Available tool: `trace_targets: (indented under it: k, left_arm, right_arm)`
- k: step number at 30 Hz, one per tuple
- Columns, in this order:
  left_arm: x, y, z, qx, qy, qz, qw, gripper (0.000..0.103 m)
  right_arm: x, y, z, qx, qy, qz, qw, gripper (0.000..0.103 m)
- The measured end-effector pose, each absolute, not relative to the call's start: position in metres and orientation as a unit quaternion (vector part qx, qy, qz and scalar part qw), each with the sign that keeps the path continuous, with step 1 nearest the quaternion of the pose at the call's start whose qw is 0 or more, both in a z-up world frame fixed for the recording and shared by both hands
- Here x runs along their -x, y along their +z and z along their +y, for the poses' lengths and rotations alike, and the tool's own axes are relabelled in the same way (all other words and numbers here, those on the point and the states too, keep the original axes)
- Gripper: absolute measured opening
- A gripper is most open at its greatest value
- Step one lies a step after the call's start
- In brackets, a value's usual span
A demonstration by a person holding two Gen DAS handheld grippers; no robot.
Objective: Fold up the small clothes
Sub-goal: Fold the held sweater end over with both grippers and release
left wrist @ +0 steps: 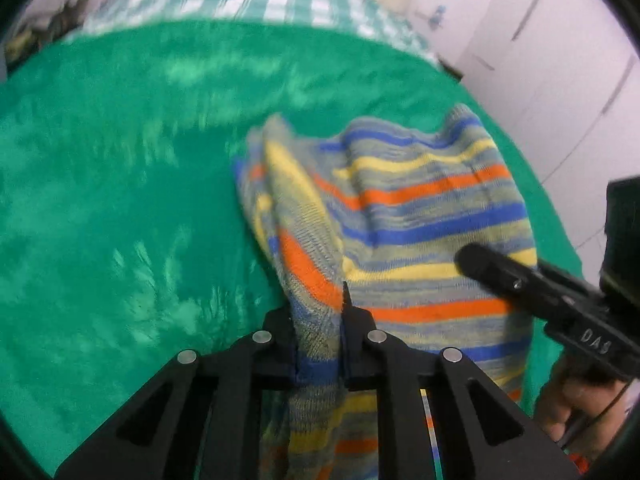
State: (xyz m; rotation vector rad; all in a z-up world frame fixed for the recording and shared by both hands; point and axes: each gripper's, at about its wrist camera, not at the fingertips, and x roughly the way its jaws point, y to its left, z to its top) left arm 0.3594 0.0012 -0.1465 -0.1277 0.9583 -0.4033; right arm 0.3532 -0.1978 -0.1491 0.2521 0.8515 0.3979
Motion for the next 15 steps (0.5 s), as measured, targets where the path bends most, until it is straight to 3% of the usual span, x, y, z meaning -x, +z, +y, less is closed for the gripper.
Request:
trace_targets:
  k: [5,7,8,9,11,13,15]
  left_arm:
    - [-0.353,-0.09,0.001,0.055,-0.206,0.411,0.886,0.017]
    - [-0.366,-0.1,-0.005,0.06,-0.197,0.435,0.877,0.05]
    - [-0.372,-0.114,-0.009,0.05,-0.17,0.461,0.869,0.084]
    - [-0.373,-0.128,-0.006,0.034,-0.133,0.477,0.868,0.085]
    - [-0.354,-0.142,0.0,0.012,-0.093,0.483,0.871,0.083]
    - [-0.332,-0.14,0.003,0.004,-0.089,0.472,0.877,0.085]
    - [-0.306,-0.128,-0.001,-0.023,-0.064,0.448,0.891,0.093]
  right_arm:
    - [-0.344,-0.09,-0.205,-0.126,0.212,0.362,0.899,0.025]
    - [-0.352,-0.085,-0.214,-0.145,0.204,0.368,0.896,0.027]
    - [-0.356,-0.09,-0.224,-0.153,0.191,0.385,0.89,0.035]
    - [-0.359,-0.098,-0.233,-0.152,0.171,0.406,0.885,0.06]
    - [-0.351,-0.119,-0.254,-0.112,0.086,0.441,0.886,0.086]
    - [-0.328,-0.129,-0.269,-0.083,0.061,0.453,0.886,0.086]
    - [-0.298,-0.131,-0.276,-0.05,0.044,0.454,0.888,0.087]
